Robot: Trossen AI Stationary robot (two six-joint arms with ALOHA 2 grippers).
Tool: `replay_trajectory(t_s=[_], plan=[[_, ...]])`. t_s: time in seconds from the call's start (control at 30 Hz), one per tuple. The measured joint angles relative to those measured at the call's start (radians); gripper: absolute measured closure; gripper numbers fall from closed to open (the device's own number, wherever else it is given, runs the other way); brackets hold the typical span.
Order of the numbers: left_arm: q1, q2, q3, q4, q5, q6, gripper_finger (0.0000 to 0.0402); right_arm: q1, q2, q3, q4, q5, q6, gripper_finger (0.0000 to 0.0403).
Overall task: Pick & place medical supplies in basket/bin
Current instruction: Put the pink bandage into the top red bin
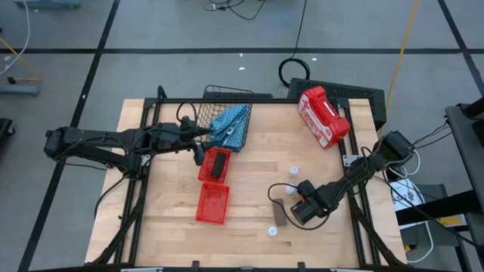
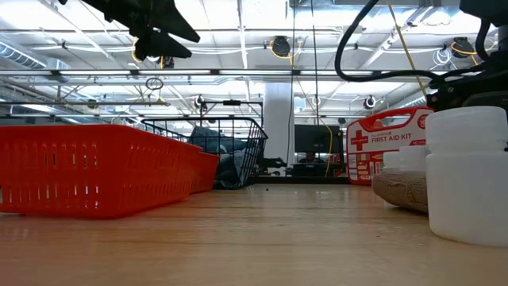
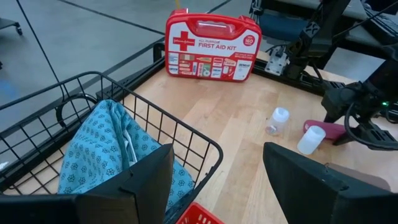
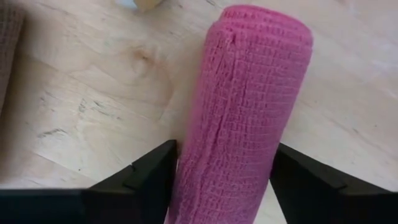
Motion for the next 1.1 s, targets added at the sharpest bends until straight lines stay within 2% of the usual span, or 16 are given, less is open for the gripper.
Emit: replay_trajectory(t_s=[0.27, 0.43, 0.63, 0.83, 0.97, 1.1], plan=[[0.0, 0.0, 0.0, 0.0, 0.0, 0.0, 0.0144, 0.0, -0.004, 0.0, -0.001, -0.008, -0.02, 0.0211], [0.0, 0.0, 0.0, 0.0, 0.0, 0.0, 0.0144, 0.0, -0.086, -0.006, -0.027, 0.002, -0.065, 0.025], [0.0, 0.0, 0.0, 0.0, 0.0, 0.0, 0.0144, 0.002, -0.292, -0.003, -0.074, 0.175, -0.141, 0.0294], [0.0, 0.0, 0.0, 0.0, 0.0, 0.0, 0.0144, 0.002, -0.468, -0.003, -0.066, 0.368, -0.252, 0.0299], [0.0, 0.0, 0.0, 0.0, 0.0, 0.0, 0.0144, 0.001, -0.521, -0.003, -0.016, 0.536, -0.363, 0.0299], [0.0, 0.0, 0.0, 0.0, 0.0, 0.0, 0.0144, 0.0, -0.515, -0.002, 0.133, 0.694, -0.564, 0.0302]])
